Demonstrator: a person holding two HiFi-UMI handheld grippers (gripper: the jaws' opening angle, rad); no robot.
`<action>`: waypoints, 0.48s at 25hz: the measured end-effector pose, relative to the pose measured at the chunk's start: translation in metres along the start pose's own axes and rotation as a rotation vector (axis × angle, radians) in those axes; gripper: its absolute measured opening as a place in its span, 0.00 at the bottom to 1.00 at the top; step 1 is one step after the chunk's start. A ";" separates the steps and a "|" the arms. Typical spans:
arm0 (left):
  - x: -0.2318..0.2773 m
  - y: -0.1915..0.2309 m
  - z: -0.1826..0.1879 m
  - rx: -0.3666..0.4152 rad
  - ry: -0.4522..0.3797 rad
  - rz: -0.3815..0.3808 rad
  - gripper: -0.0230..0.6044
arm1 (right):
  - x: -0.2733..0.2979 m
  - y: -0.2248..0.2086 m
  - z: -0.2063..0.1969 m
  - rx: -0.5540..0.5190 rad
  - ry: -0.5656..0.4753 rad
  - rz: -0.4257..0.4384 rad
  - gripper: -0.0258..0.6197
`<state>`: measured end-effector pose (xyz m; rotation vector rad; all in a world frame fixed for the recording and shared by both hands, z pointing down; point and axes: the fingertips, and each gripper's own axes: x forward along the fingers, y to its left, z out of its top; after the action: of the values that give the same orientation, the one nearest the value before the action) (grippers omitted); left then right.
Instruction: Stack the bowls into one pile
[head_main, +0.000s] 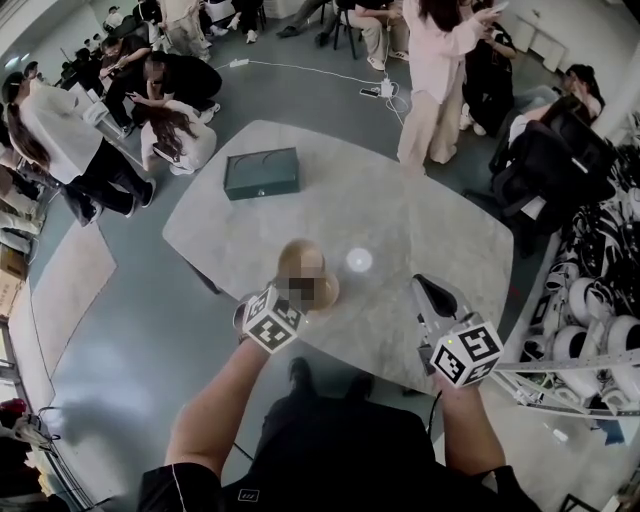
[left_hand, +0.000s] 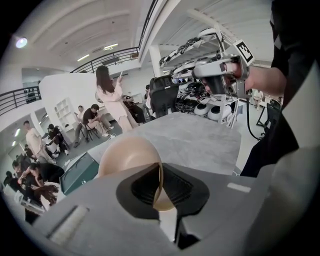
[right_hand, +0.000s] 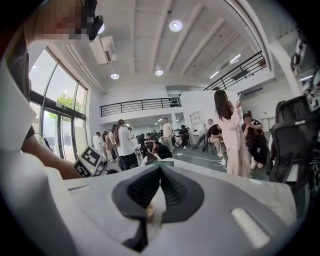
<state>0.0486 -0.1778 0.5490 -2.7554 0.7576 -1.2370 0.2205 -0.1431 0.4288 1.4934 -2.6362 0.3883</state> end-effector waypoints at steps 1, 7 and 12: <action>0.003 -0.004 0.000 0.015 0.003 -0.014 0.07 | 0.000 0.000 0.000 0.001 0.001 -0.006 0.05; 0.023 -0.024 -0.016 0.107 0.052 -0.096 0.07 | 0.003 0.002 -0.003 0.009 0.011 -0.034 0.05; 0.043 -0.039 -0.036 0.161 0.103 -0.169 0.07 | 0.003 0.002 -0.011 0.020 0.027 -0.059 0.05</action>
<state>0.0632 -0.1564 0.6121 -2.6879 0.4163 -1.4107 0.2171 -0.1417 0.4394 1.5559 -2.5682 0.4279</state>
